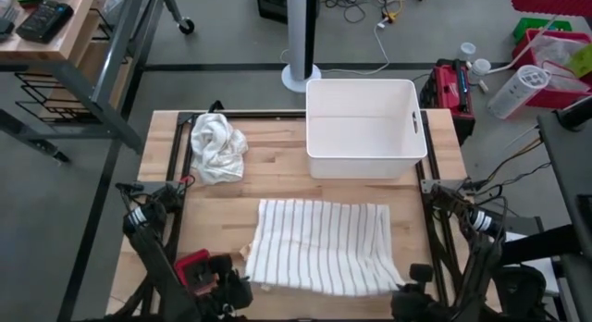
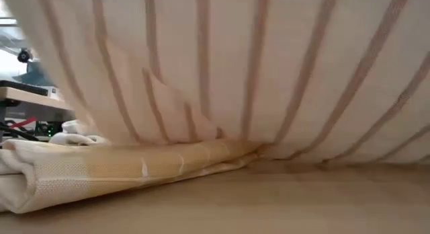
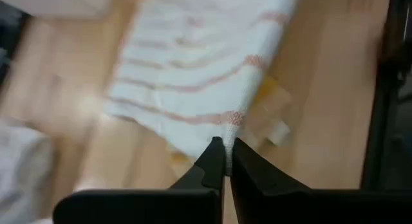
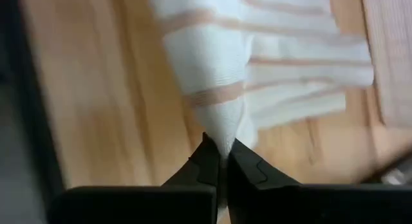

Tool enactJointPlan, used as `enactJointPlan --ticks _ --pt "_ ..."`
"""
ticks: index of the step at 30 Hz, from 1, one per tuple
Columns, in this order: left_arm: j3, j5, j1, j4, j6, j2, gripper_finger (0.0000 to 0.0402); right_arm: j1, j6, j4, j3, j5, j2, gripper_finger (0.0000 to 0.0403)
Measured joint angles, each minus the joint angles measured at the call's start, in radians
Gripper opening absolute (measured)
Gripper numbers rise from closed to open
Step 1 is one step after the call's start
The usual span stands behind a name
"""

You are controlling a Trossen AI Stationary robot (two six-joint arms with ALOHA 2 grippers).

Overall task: Fold towel
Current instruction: Fold the white kitchen towel

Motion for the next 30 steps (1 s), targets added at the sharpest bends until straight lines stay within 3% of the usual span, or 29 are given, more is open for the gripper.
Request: enactJointPlan --ticks 7,15,20,24,26,30 --pt "0.168 -0.072 0.007 -0.017 0.124 -0.018 0.0001 0.0 0.013 0.004 0.087 0.187 -0.043 0.0001" --pt "0.277 -0.086 -0.002 -0.016 0.134 -0.026 0.0 0.006 -0.096 0.005 0.24 0.194 -0.048 0.0" --pt "0.335 0.04 -0.022 -0.018 0.112 -0.053 0.0 0.035 -0.17 0.006 0.346 0.196 -0.053 0.0" --pt "0.326 0.062 -0.066 0.071 0.115 -0.106 0.0 0.067 -0.26 0.007 0.452 0.289 -0.054 0.0" --pt "0.329 0.007 -0.091 0.115 0.162 -0.14 0.0 0.078 -0.32 0.007 0.51 0.394 -0.054 0.0" --pt "0.342 -0.214 -0.132 0.119 0.25 -0.212 0.0 0.086 -0.468 0.008 0.596 0.62 -0.07 0.0"
